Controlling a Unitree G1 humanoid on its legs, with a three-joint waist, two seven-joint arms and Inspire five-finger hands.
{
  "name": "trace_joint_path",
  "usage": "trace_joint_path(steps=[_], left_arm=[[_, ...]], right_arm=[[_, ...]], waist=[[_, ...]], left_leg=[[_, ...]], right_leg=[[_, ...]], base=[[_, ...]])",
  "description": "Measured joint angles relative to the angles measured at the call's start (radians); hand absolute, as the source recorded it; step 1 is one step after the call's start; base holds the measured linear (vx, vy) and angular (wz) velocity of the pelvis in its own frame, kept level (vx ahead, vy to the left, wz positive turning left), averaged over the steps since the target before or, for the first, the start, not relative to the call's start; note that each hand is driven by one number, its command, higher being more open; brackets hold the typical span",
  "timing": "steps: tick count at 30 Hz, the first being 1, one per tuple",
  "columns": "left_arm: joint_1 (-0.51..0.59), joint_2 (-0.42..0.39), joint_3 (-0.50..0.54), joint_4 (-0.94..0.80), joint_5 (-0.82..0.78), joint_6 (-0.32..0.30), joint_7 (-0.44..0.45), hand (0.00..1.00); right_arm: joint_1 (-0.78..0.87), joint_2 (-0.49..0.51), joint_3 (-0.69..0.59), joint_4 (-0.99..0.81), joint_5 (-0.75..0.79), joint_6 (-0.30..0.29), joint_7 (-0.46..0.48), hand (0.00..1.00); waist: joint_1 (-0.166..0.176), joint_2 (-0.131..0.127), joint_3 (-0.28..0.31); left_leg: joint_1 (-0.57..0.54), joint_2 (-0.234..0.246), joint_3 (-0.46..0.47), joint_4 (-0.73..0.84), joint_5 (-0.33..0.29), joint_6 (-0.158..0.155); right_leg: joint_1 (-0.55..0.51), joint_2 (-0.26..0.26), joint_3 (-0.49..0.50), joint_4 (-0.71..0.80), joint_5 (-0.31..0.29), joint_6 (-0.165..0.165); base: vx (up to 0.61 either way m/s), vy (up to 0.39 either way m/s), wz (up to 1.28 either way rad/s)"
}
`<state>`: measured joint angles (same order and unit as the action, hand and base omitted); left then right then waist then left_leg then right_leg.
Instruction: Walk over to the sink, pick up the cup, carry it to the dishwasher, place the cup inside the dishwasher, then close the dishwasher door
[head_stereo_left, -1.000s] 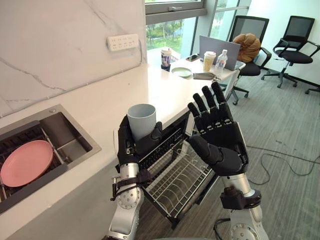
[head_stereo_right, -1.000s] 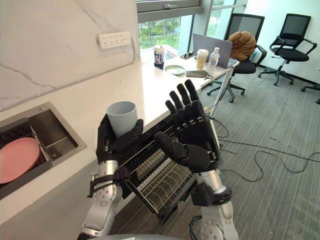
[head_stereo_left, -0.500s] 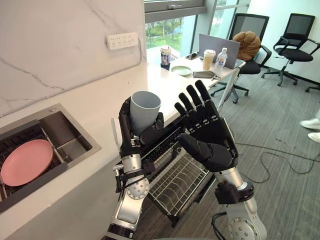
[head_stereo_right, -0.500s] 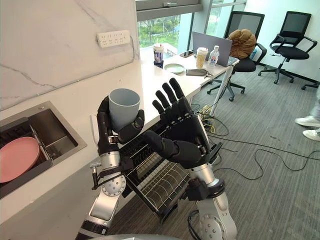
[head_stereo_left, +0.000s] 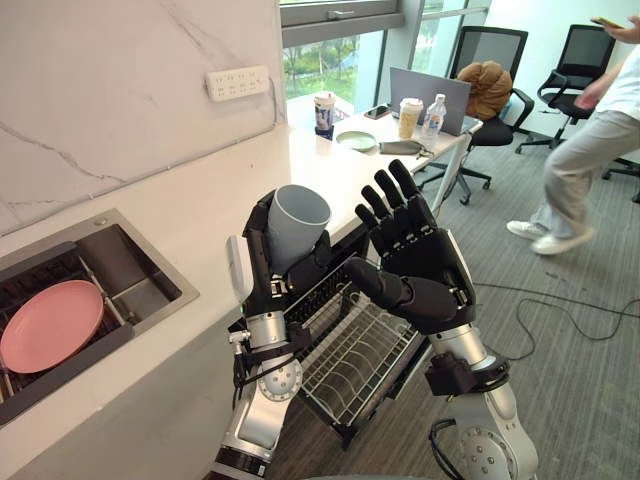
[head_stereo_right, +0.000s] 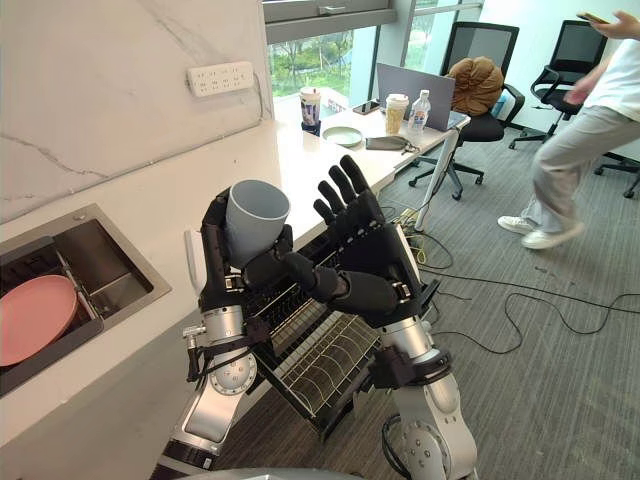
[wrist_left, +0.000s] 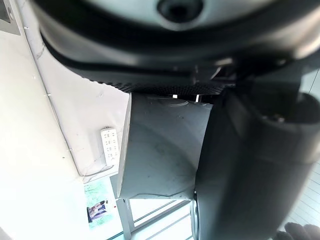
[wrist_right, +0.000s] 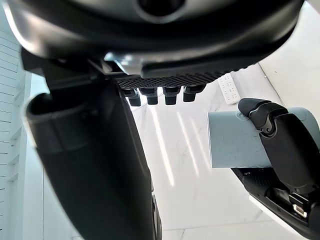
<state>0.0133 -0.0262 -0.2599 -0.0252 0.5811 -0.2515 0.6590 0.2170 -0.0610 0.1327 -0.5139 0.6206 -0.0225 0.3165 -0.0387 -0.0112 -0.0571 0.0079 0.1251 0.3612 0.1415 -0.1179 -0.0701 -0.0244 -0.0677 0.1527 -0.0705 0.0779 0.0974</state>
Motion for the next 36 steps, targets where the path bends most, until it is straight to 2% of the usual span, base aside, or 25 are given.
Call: trace_joint_path(steps=[4,11,22,27,36], left_arm=[[0.000,0.012,-0.036,0.004,0.010,-0.002,-0.001,0.00],[-0.001,0.035,-0.070,0.011,0.035,-0.013,0.000,0.00],[-0.045,0.047,-0.081,0.007,0.048,-0.020,0.015,0.00],[-0.047,0.050,-0.086,-0.008,0.066,-0.041,0.014,0.00],[-0.048,0.077,-0.144,-0.013,0.087,-0.071,-0.045,0.00]], right_arm=[[-0.020,0.000,0.000,0.029,0.007,0.001,-0.007,1.00],[-0.024,-0.016,0.002,0.088,0.006,0.038,-0.012,1.00],[-0.061,-0.044,-0.001,0.131,0.004,0.057,-0.041,1.00],[-0.061,-0.045,-0.011,0.147,0.005,0.062,-0.044,1.00],[-0.087,-0.045,-0.015,0.148,0.006,0.062,-0.060,1.00]], waist=[[0.002,0.001,-0.002],[0.005,0.005,-0.006],[0.007,0.005,-0.007],[0.007,0.004,-0.009],[0.009,0.003,-0.012]], left_leg=[[-0.015,-0.003,-0.010,0.014,-0.001,0.002],[-0.032,-0.006,-0.054,0.030,-0.007,0.003],[-0.037,-0.006,-0.080,0.029,-0.008,0.005],[-0.036,-0.007,-0.083,0.025,-0.008,0.005],[-0.036,-0.007,-0.084,0.023,-0.008,0.005]], right_leg=[[-0.009,-0.005,0.000,-0.004,0.005,0.002],[-0.019,-0.005,-0.004,-0.004,0.007,-0.003],[-0.019,-0.003,-0.009,-0.014,0.011,-0.008],[-0.018,-0.002,-0.010,-0.015,0.013,-0.008],[-0.018,-0.002,-0.010,-0.015,0.013,-0.007]], base=[[-0.05,-0.012,0.01],[-0.01,-0.005,0.00],[0.00,0.000,0.00],[0.00,0.000,0.00],[0.00,0.000,0.00]])
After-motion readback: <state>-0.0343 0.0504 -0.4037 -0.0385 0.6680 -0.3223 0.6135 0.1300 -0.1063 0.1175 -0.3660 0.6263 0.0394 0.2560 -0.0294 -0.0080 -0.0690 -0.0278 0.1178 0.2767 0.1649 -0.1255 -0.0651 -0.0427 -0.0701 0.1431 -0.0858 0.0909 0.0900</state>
